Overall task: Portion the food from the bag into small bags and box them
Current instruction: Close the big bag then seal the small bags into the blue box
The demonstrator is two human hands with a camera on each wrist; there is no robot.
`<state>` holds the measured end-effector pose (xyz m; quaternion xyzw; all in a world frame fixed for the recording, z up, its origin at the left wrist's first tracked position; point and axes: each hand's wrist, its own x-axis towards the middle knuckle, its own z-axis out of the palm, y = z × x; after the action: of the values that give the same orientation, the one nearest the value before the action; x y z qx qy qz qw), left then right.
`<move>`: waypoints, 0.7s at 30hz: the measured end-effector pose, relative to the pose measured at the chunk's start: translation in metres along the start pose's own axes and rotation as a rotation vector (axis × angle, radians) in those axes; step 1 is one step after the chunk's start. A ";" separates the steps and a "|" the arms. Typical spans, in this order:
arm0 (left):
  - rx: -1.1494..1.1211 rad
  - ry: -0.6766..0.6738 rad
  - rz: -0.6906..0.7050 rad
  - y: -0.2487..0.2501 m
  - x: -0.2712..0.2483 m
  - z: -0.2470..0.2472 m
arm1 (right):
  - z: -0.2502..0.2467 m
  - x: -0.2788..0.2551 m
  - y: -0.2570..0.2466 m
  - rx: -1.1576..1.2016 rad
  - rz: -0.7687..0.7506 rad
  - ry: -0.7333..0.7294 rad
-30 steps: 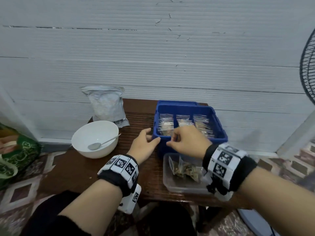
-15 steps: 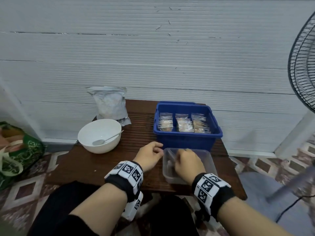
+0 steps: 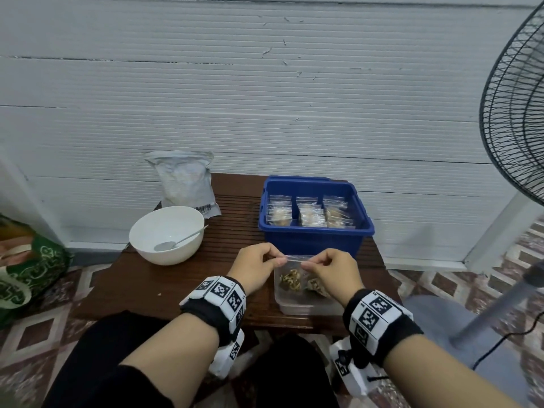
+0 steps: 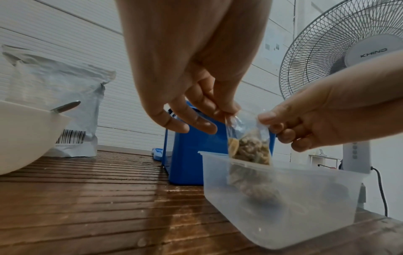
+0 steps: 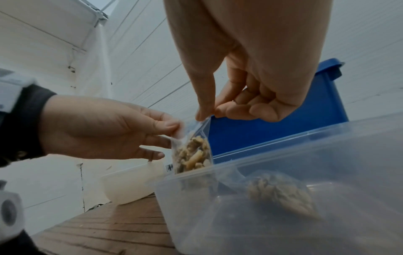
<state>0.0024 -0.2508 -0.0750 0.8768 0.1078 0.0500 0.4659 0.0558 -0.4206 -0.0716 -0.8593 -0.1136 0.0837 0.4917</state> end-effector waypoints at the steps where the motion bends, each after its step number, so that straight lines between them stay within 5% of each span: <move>1: 0.009 -0.004 0.001 0.000 0.000 -0.001 | 0.000 0.000 0.000 0.000 0.000 -0.003; 21: 0.018 -0.011 0.043 0.008 0.000 0.000 | -0.004 0.004 -0.002 -0.127 -0.221 -0.144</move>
<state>0.0032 -0.2551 -0.0678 0.8833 0.0870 0.0543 0.4574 0.0607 -0.4220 -0.0679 -0.8627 -0.2477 0.0830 0.4331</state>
